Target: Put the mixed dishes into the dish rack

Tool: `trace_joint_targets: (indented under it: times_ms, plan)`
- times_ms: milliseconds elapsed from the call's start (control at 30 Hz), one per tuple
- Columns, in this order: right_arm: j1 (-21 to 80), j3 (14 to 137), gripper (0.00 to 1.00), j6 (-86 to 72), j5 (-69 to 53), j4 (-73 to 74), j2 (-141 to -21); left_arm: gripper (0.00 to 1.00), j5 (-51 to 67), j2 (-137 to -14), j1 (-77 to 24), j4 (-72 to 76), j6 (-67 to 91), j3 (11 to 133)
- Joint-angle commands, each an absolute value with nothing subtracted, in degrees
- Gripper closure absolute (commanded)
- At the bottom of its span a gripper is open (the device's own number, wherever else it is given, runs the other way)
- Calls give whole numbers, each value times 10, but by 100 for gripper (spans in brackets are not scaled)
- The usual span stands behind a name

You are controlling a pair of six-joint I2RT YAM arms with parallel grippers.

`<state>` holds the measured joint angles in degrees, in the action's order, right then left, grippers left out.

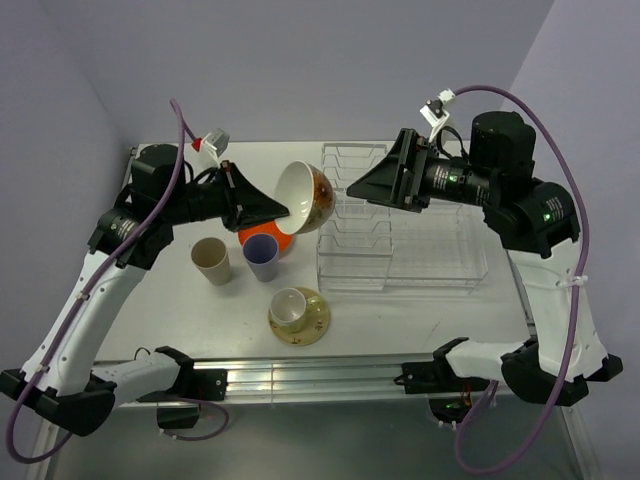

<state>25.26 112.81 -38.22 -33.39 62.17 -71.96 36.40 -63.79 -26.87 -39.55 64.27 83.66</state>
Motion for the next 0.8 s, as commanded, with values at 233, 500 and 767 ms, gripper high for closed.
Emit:
trace_joint_targets:
  times_ms: [233, 500, 767]
  plan:
    - [256, 951, 8, -532, -461, 301, -627, 100, 522, -664, -270, -35, 801, 797]
    - [256, 873, 6, -609, -481, 178, -592, 100, 546, -666, -270, 142, 945, 726]
    - [256, 923, 7, -530, -411, 316, -597, 100, 515, -671, -271, 89, 908, 738]
